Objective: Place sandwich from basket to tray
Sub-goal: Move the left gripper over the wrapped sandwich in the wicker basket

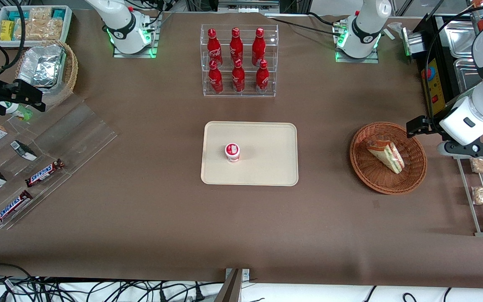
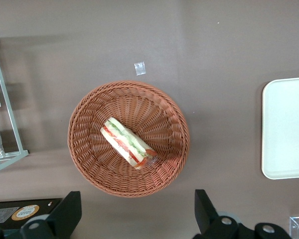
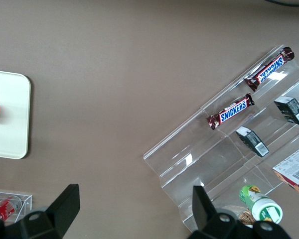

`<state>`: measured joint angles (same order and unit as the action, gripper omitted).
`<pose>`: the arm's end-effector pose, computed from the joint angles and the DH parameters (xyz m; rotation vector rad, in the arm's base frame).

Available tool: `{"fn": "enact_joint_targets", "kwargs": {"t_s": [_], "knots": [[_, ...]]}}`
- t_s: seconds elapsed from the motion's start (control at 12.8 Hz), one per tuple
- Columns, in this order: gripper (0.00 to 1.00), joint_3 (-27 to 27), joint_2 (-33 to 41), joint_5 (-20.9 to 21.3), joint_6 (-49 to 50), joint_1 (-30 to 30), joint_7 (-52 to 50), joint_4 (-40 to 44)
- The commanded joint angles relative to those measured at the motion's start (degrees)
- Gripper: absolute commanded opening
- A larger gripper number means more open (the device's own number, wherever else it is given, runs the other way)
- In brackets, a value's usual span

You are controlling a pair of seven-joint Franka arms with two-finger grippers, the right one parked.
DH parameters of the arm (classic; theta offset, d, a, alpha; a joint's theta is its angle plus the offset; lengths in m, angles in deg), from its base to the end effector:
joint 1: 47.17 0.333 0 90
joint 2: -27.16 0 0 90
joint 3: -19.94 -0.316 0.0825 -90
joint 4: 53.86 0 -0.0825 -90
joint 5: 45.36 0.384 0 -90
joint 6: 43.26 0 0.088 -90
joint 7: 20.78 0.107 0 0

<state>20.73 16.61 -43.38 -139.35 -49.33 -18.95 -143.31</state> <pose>0.6114 -0.0275 0.5304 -3.1044 0.1369 0.1056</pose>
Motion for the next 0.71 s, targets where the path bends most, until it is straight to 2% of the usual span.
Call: {"fn": "enact_joint_targets", "kwargs": {"t_s": [0.0, 0.31, 0.47, 0.63], "knots": [[1.00, 0.08, -1.84, -0.93, 1.44, 0.23, 0.81, 2.44], [1.00, -0.09, -2.55, -0.40, 1.44, 0.76, -0.59, 1.74], [1.00, -0.09, -4.39, -0.31, 1.61, 1.02, -9.08, 0.69], [1.00, -0.27, -5.45, -0.14, -0.40, 1.11, -11.31, -1.34]]}}
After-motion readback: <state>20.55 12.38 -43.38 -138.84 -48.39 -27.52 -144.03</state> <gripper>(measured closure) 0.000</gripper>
